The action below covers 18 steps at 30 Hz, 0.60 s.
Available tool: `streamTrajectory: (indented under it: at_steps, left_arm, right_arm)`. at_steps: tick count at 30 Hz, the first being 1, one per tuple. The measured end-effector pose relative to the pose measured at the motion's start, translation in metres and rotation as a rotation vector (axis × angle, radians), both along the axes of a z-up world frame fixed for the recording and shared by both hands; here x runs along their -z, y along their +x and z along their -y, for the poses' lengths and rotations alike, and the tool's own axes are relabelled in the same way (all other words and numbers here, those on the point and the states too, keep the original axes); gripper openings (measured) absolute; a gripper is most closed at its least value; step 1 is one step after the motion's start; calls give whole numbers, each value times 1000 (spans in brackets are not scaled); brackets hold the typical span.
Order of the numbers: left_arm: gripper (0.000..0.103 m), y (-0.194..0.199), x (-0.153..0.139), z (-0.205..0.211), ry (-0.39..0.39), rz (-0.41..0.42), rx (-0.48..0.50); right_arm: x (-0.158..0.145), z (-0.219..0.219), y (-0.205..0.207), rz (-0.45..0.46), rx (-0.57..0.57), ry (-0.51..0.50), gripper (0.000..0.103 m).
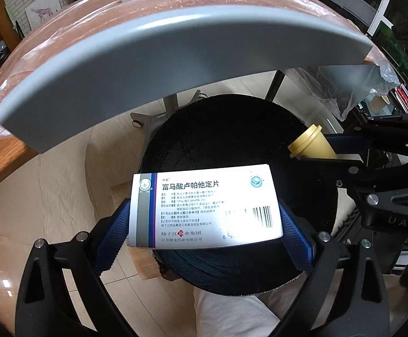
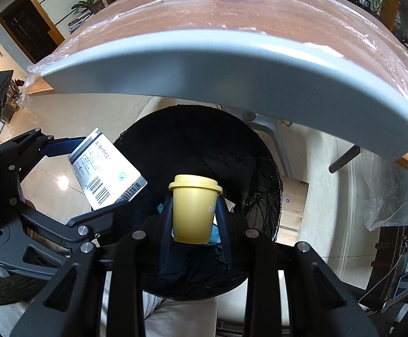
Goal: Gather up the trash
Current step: 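Carry the yellow cup and white medicine box over the black bin with both grippers, then open both grippers to drop the cup and box into the bin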
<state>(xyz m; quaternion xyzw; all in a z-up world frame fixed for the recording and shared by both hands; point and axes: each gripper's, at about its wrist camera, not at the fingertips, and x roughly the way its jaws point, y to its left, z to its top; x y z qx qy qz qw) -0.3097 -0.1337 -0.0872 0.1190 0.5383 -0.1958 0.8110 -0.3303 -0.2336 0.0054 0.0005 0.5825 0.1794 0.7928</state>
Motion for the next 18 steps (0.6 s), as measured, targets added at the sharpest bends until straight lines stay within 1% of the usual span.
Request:
streamTrajectory:
  at_steps: [9, 18]
  left_arm:
    - [97, 6, 10, 7, 25, -10, 18]
    - [97, 7, 18, 11, 48, -18, 24]
  right_arm:
    - [13, 0, 4, -11, 14, -19, 30]
    - [19, -2, 7, -22, 20, -40, 30]
